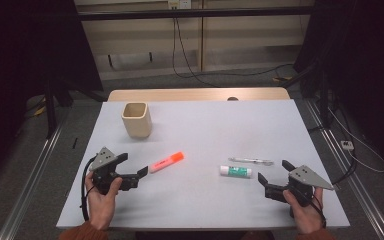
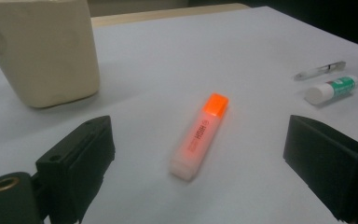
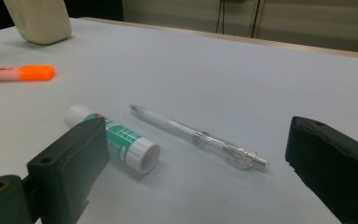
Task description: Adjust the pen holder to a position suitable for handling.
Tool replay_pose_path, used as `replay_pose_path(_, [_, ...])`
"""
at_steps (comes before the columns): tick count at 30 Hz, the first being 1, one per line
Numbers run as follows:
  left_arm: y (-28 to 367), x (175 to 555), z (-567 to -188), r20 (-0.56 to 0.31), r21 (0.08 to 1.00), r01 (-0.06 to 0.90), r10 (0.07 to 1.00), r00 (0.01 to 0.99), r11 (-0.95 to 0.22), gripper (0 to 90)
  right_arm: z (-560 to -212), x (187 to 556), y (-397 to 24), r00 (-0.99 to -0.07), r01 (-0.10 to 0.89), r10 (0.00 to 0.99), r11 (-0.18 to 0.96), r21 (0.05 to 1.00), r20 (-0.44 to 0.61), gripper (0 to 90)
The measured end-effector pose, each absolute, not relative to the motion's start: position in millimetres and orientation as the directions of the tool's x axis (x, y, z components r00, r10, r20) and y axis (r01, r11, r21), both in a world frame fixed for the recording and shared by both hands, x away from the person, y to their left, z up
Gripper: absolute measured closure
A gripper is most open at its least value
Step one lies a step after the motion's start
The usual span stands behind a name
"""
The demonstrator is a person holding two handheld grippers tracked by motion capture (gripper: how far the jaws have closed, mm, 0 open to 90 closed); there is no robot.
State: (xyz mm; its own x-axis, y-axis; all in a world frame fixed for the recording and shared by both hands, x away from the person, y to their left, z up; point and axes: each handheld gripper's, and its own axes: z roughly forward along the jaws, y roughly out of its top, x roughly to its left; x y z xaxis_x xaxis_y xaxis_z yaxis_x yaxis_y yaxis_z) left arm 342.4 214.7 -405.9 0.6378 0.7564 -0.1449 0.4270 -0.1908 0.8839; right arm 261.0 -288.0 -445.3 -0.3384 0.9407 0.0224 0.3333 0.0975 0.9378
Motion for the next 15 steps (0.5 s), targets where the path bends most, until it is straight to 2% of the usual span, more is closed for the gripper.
replay_pose_path(7, [218.9,362.9,-399.6,-0.111,0.884,0.422,0.788,0.606,-0.200,7.1,-445.7,260.8,-289.1,-0.335,0.339,0.942,0.093,0.936,0.028,5.8])
replay_pose_path(10, [218.6,372.3,-395.7,-0.126,0.874,0.455,0.822,0.556,-0.173,5.0,-445.6,260.6,-289.0,-0.334,0.340,0.942,0.093,0.936,0.027,5.8])
replay_pose_path(15, [219.7,388.3,-385.6,-0.120,0.867,0.461,0.816,0.566,-0.192,5.0,-446.0,261.7,-288.7,-0.337,0.340,0.941,0.100,0.935,0.022,5.8])
